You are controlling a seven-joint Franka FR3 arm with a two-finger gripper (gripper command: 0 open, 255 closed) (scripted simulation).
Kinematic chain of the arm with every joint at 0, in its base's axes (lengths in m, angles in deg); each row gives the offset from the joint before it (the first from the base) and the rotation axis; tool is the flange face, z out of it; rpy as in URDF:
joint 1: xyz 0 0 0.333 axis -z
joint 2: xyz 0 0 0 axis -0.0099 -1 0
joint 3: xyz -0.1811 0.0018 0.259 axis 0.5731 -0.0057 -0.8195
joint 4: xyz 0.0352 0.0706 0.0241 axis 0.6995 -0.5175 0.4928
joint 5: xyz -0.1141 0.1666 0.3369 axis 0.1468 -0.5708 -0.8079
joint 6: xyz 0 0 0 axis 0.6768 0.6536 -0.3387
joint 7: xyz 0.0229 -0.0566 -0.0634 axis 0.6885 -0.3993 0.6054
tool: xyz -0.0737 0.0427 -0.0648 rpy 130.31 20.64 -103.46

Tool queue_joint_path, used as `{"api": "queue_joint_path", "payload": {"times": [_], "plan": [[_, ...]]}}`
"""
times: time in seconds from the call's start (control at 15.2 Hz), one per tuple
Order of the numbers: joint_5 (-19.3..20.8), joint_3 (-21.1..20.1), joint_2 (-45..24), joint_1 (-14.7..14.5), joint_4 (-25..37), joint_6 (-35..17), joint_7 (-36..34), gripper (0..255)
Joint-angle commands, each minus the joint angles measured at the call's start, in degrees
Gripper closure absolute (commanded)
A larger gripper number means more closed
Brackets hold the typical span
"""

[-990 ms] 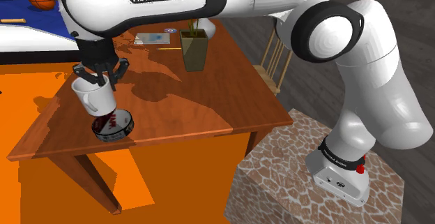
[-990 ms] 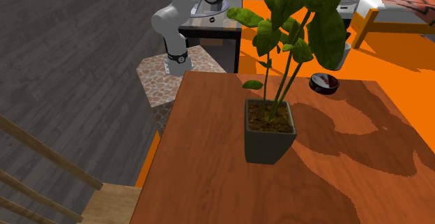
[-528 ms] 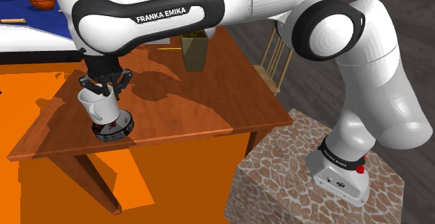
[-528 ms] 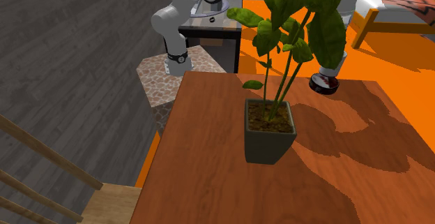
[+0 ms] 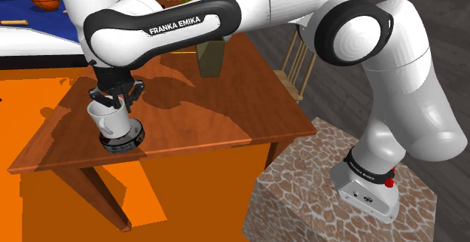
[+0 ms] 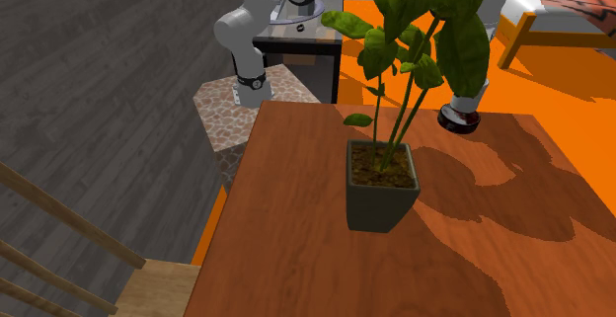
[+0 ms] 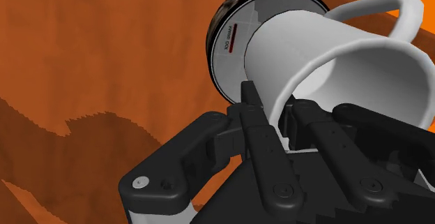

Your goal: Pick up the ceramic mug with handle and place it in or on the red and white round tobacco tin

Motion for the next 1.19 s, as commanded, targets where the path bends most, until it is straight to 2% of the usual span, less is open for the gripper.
{"api": "queue_joint_path", "payload": {"times": [0.0, 0.07, 0.13, 0.46, 0.73, 1.12], "plan": [[0.0, 0.0, 0.01, 0.0, 0.0, -0.03, 0.0, 255], [0.0, 0.0, 0.01, 0.0, 0.0, -0.03, 0.0, 255], [0.0, 0.0, 0.02, 0.0, -0.01, -0.03, 0.0, 0], [0.0, 0.0, 0.02, 0.0, -0.02, -0.04, 0.0, 0], [-0.36, -0.25, 1.92, -0.3, 4.04, 5.89, 0.35, 0], [-0.36, -0.25, 1.92, -0.3, 4.04, 5.89, 0.35, 0]]}}
